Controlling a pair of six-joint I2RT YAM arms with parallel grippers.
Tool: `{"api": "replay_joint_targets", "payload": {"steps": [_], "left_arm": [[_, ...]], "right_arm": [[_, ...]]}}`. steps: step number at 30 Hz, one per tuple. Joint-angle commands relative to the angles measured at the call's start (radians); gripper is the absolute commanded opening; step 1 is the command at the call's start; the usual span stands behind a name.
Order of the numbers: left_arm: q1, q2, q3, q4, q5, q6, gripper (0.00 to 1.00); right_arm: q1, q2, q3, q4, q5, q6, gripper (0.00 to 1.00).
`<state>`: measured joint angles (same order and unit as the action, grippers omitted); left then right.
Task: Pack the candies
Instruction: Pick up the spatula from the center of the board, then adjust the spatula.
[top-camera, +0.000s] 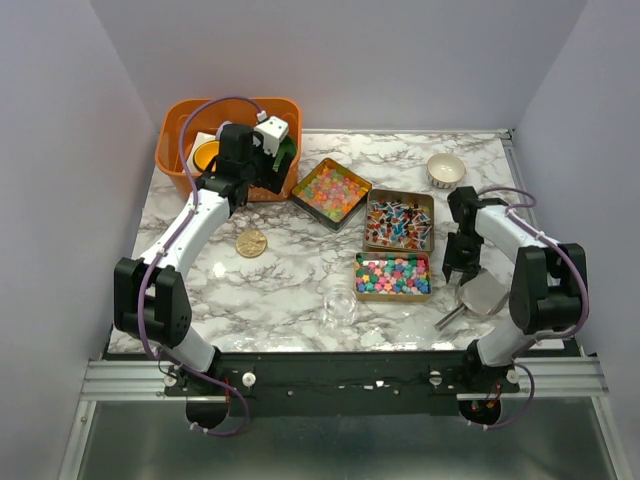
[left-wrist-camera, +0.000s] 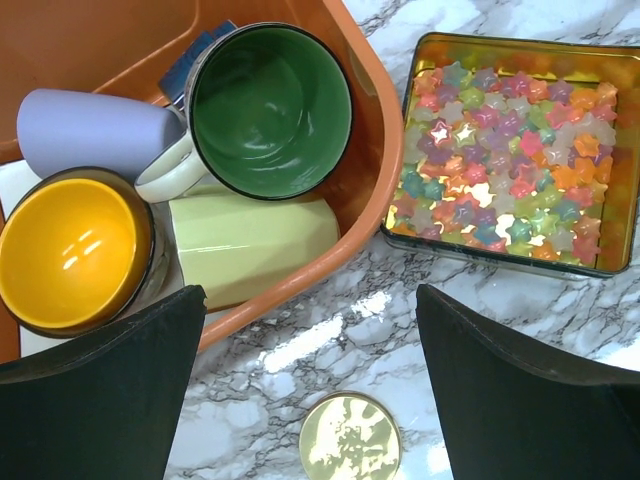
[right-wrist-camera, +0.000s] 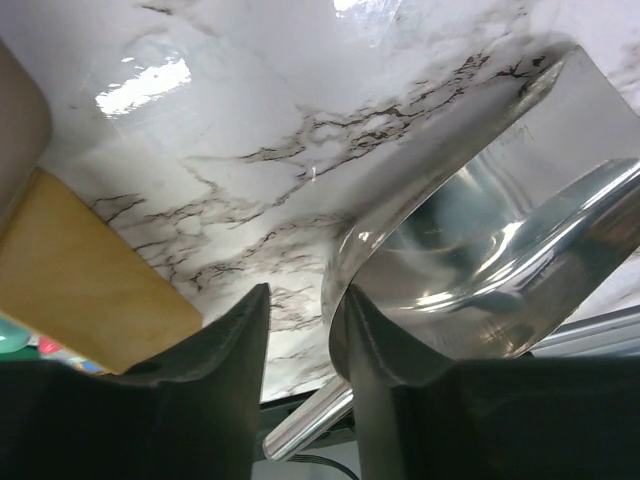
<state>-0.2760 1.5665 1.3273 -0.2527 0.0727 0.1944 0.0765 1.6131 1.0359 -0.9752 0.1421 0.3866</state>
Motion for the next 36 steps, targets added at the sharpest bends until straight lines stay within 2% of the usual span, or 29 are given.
{"api": "replay_joint_targets", "payload": {"steps": [1, 3, 8, 13, 16, 21, 24, 28, 30, 31, 32, 35, 36], "left_arm": [[0.003, -0.013, 0.027, 0.018, 0.071, 0.013, 0.97], [0.003, -0.01, 0.024, 0.029, 0.07, 0.016, 0.98], [0.004, -0.005, 0.038, 0.029, 0.067, 0.023, 0.97], [0.004, 0.001, 0.027, 0.102, 0.113, 0.036, 0.98], [0.004, 0.032, 0.035, 0.144, 0.159, 0.017, 0.97], [0.004, 0.133, 0.176, 0.11, 0.269, -0.088, 0.98], [0.003, 0.187, 0.288, 0.05, 0.349, -0.111, 0.98], [0.006, 0.247, 0.421, -0.057, 0.449, -0.089, 0.98], [0.012, 0.288, 0.505, -0.123, 0.519, -0.11, 0.98], [0.014, 0.302, 0.533, -0.144, 0.544, -0.154, 0.98], [0.018, 0.317, 0.583, -0.173, 0.561, -0.174, 0.97], [0.021, 0.357, 0.621, -0.149, 0.647, -0.307, 0.93], [0.021, 0.368, 0.619, -0.134, 0.67, -0.338, 0.88]], "right_arm": [[-0.006, 0.05, -0.008, 0.003, 0.027, -0.009, 0.4], [-0.007, 0.071, 0.001, 0.006, 0.03, -0.011, 0.38], [-0.006, 0.084, 0.044, 0.033, 0.065, -0.048, 0.2], [-0.004, 0.022, 0.075, 0.056, 0.093, -0.135, 0.15], [0.002, -0.051, 0.105, 0.069, 0.073, -0.236, 0.01], [0.002, -0.163, 0.154, 0.075, -0.051, -0.415, 0.01], [0.017, -0.199, 0.194, 0.085, -0.127, -0.55, 0.01], [0.095, -0.222, 0.265, 0.13, -0.303, -0.899, 0.01], [0.14, -0.243, 0.244, 0.246, -0.299, -1.02, 0.01], [0.179, -0.269, 0.227, 0.303, -0.306, -1.139, 0.01], [0.195, -0.277, 0.183, 0.407, -0.321, -1.204, 0.01], [0.239, -0.271, 0.116, 0.62, -0.352, -1.389, 0.01], [0.244, -0.256, 0.11, 0.647, -0.369, -1.425, 0.01]]}}
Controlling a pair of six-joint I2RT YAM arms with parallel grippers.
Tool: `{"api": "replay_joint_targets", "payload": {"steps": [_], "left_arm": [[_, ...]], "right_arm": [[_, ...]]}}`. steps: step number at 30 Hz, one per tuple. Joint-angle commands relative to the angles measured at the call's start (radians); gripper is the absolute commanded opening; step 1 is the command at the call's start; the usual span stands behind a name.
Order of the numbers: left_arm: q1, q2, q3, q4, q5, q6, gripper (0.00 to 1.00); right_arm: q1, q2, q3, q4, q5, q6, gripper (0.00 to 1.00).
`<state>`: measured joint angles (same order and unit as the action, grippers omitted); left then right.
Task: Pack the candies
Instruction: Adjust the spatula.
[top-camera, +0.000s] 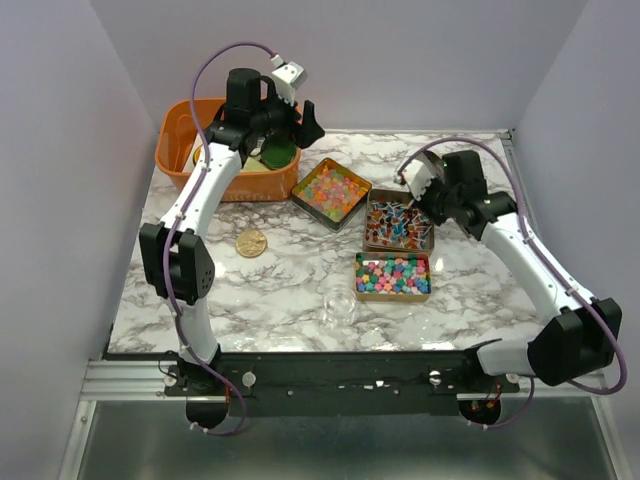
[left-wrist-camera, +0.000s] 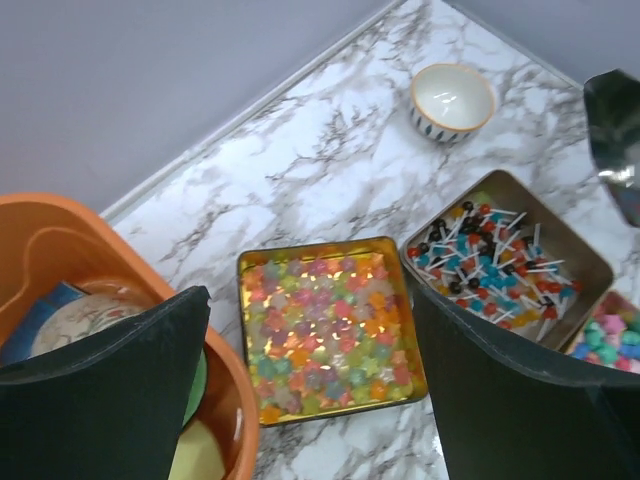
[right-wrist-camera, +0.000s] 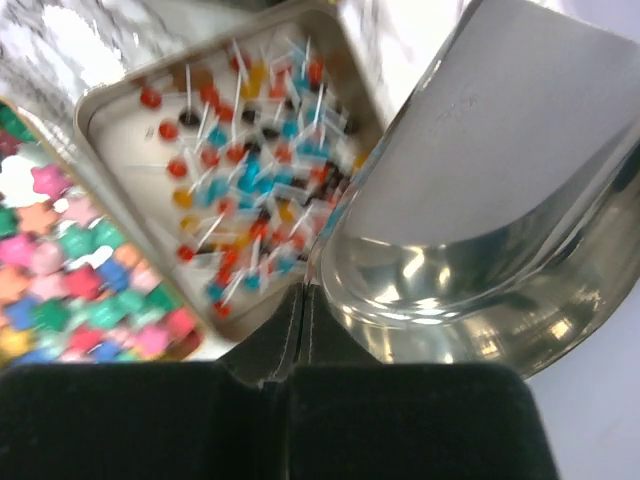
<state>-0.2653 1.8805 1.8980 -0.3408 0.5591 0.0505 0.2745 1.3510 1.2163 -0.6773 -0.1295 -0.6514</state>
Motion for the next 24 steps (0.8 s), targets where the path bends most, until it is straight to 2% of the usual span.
{"api": "replay_joint_targets", "payload": {"steps": [1, 2, 6, 8, 12, 24], "left_arm": [[0.009, 0.06, 0.044, -0.024, 0.22, -0.227, 0.86], [0.009, 0.066, 0.03, 0.02, 0.229, -0.309, 0.86], [0.009, 0.077, -0.036, 0.147, 0.301, -0.467, 0.82], [0.0, 0.069, -0.074, 0.203, 0.32, -0.497, 0.81], [-0.029, 0.065, -0.07, 0.164, 0.317, -0.426, 0.8], [-0.054, 0.115, -0.053, 0.206, 0.289, -0.44, 0.77]], "right_arm": [[0.054, 0.025, -0.066, 0.37, -0.129, -0.428, 0.01], [0.058, 0.068, -0.058, 0.412, -0.142, -0.436, 0.01], [0.101, 0.125, -0.054, 0.51, -0.168, -0.539, 0.01], [0.126, 0.143, -0.043, 0.53, -0.167, -0.585, 0.01], [0.147, 0.194, 0.006, 0.527, -0.174, -0.6, 0.01], [0.215, 0.252, 0.077, 0.545, -0.14, -0.605, 0.01]]}}
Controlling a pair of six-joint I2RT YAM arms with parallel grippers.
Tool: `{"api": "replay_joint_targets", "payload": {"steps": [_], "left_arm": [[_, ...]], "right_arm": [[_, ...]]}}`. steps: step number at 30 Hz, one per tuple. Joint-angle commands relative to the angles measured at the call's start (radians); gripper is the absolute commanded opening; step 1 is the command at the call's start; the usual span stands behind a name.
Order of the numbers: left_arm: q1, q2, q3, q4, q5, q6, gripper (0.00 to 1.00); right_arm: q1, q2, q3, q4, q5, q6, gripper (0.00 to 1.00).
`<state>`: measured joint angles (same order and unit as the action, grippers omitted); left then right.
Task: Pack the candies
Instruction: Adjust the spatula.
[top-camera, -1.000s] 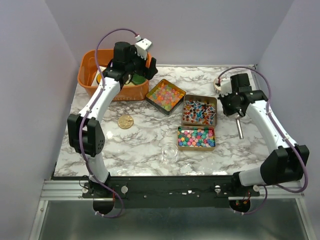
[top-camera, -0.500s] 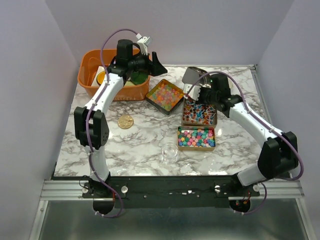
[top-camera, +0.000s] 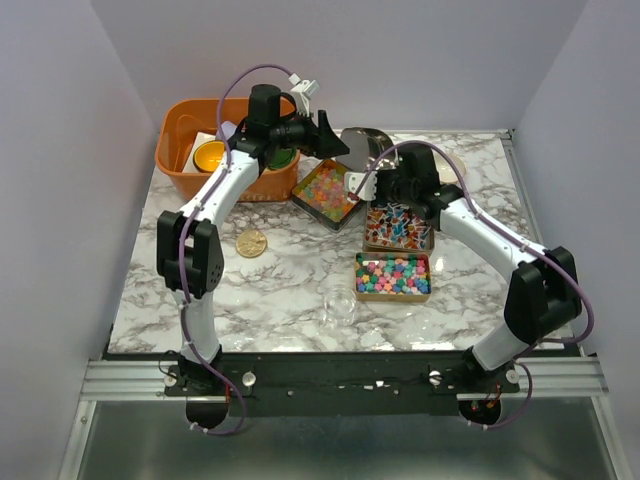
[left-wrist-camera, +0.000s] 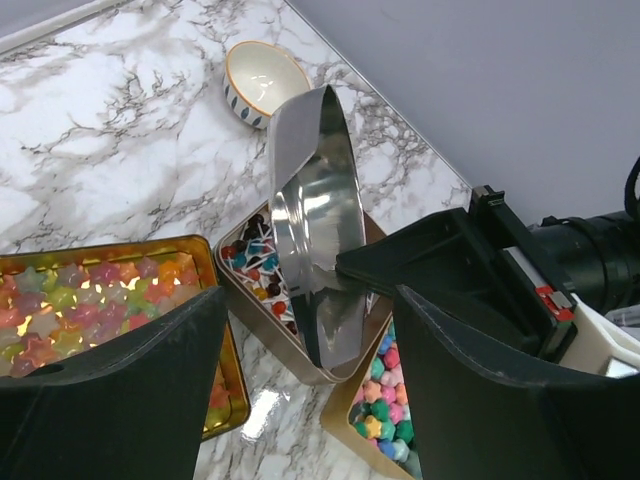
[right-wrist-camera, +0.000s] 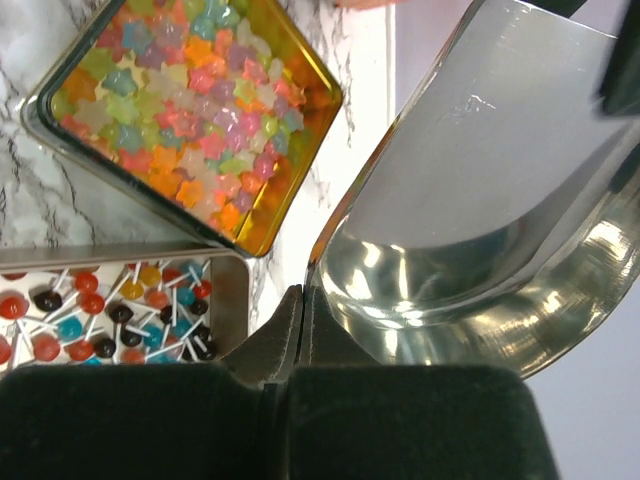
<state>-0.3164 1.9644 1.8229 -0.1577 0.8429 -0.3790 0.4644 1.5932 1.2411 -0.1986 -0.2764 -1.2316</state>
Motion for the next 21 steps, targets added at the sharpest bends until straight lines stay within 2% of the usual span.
{"api": "replay_joint_targets", "payload": {"steps": [1, 5, 8, 11, 12, 14, 15, 16, 17, 19, 20, 21], "left_arm": [[-0.003, 0.033, 0.024, 0.023, -0.007, -0.011, 0.77], [-0.003, 0.039, 0.015, 0.044, -0.005, -0.024, 0.72], [-0.003, 0.047, 0.001, 0.09, 0.025, -0.041, 0.6], [-0.006, 0.056, -0.033, 0.188, 0.076, -0.096, 0.37], [-0.007, 0.059, -0.04, 0.205, 0.103, -0.106, 0.23], [-0.009, 0.057, -0.045, 0.216, 0.11, -0.11, 0.1], [-0.004, 0.054, -0.045, 0.213, 0.105, -0.109, 0.0], [0.0, 0.053, -0.047, 0.213, 0.104, -0.109, 0.0], [0.007, 0.053, -0.056, 0.239, 0.111, -0.133, 0.0], [0.033, 0.06, -0.062, 0.303, 0.184, -0.179, 0.0], [0.04, 0.068, -0.06, 0.361, 0.215, -0.21, 0.0], [0.048, 0.08, -0.053, 0.381, 0.237, -0.242, 0.0]], "right_arm": [[0.031, 0.008, 0.047, 0.07, 0.005, -0.031, 0.01], [0.037, 0.001, 0.04, 0.068, -0.01, -0.045, 0.01], [0.037, -0.013, 0.035, 0.054, -0.02, -0.066, 0.01], [0.037, -0.021, 0.034, 0.039, -0.033, -0.089, 0.01], [0.037, -0.018, 0.038, 0.033, -0.035, -0.092, 0.01], [0.037, -0.018, 0.044, 0.019, -0.024, -0.098, 0.01], [0.037, -0.022, 0.052, 0.018, -0.005, -0.085, 0.09], [0.034, -0.027, 0.07, -0.001, 0.012, -0.069, 0.27], [0.027, -0.042, 0.101, -0.11, 0.028, -0.04, 0.52], [-0.034, -0.061, 0.239, -0.27, -0.029, 0.009, 0.64], [-0.065, -0.071, 0.286, -0.426, -0.138, 0.064, 0.73], [-0.099, -0.085, 0.338, -0.48, -0.194, 0.101, 0.75]]}}
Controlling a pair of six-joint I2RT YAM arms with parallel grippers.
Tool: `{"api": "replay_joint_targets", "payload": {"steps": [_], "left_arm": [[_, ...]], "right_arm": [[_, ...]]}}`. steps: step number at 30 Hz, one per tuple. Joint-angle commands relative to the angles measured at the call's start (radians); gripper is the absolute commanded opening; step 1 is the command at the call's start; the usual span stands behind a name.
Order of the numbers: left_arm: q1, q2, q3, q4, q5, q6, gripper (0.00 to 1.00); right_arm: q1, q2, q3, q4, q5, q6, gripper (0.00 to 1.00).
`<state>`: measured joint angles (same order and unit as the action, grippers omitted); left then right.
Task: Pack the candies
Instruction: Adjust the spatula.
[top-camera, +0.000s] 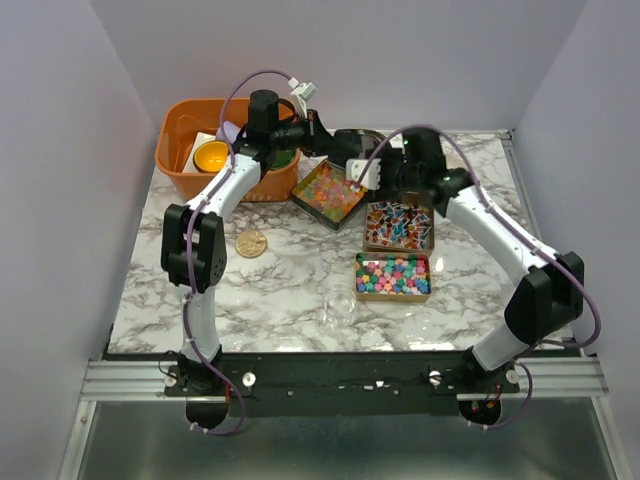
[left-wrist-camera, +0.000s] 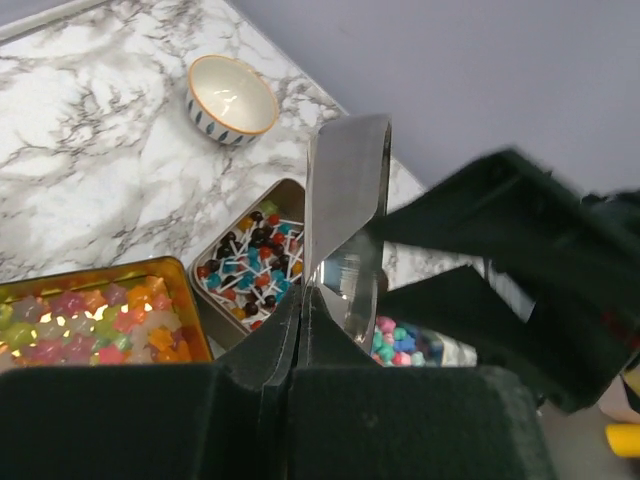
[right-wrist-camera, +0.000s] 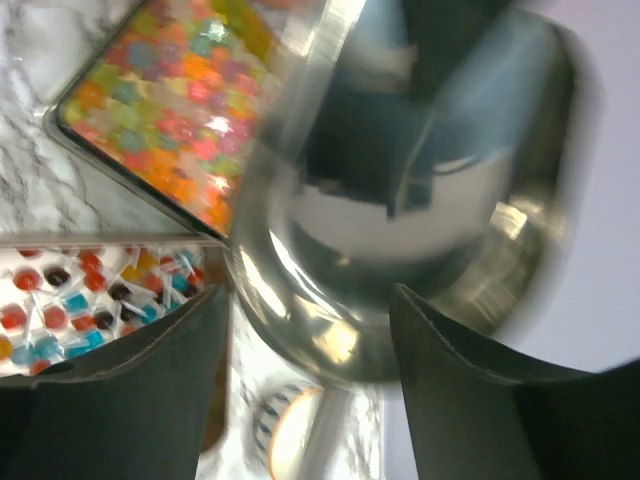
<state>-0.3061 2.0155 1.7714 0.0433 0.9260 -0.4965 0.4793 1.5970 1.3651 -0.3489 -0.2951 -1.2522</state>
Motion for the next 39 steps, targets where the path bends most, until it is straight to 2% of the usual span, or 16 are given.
{"api": "replay_joint_targets", "payload": {"steps": [1, 2, 4, 5, 7, 9, 14, 16, 17, 19, 21, 25, 29, 39], "left_arm": [[0.047, 0.034, 0.002, 0.188, 0.172, -0.132, 0.0], [0.05, 0.035, 0.003, 0.188, 0.201, -0.134, 0.0], [0.058, 0.038, 0.005, 0.187, 0.24, -0.149, 0.0], [0.061, 0.04, 0.003, 0.219, 0.291, -0.158, 0.0], [0.062, 0.042, -0.001, 0.251, 0.335, -0.181, 0.0], [0.064, 0.045, 0.002, 0.238, 0.358, -0.172, 0.0], [0.061, 0.043, 0.025, 0.158, 0.385, -0.12, 0.0], [0.065, 0.038, 0.025, 0.145, 0.392, -0.12, 0.0], [0.065, 0.037, 0.025, 0.133, 0.393, -0.122, 0.0], [0.068, 0.032, 0.025, 0.124, 0.396, -0.12, 0.0], [0.068, 0.029, 0.02, 0.121, 0.404, -0.12, 0.0], [0.068, 0.026, 0.011, 0.121, 0.404, -0.125, 0.0], [0.068, 0.02, 0.005, 0.119, 0.407, -0.125, 0.0], [0.068, 0.002, -0.021, 0.11, 0.381, -0.126, 0.0]], "right_arm": [[-0.183, -0.092, 0.301, -0.373, -0.223, 0.166, 0.77], [-0.218, -0.091, 0.352, -0.428, -0.313, 0.279, 0.79], [-0.319, -0.069, 0.428, -0.458, -0.399, 0.397, 0.79], [-0.352, -0.063, 0.481, -0.484, -0.508, 0.46, 0.79], [-0.401, -0.069, 0.477, -0.496, -0.579, 0.45, 0.79], [-0.404, -0.104, 0.369, -0.448, -0.607, 0.37, 0.78], [-0.406, -0.233, 0.093, -0.202, -0.74, 0.214, 0.77], [-0.403, -0.268, -0.039, -0.103, -0.745, 0.207, 0.77], [-0.404, -0.282, -0.079, 0.001, -0.73, 0.218, 0.77], [-0.401, -0.307, -0.165, 0.066, -0.714, 0.197, 0.76], [-0.401, -0.302, -0.185, 0.074, -0.705, 0.122, 0.75], [-0.395, -0.266, -0.164, 0.079, -0.702, 0.114, 0.71], [-0.366, -0.252, -0.176, 0.093, -0.69, 0.038, 0.67], [-0.301, -0.229, -0.215, 0.087, -0.653, -0.003, 0.63]]}}
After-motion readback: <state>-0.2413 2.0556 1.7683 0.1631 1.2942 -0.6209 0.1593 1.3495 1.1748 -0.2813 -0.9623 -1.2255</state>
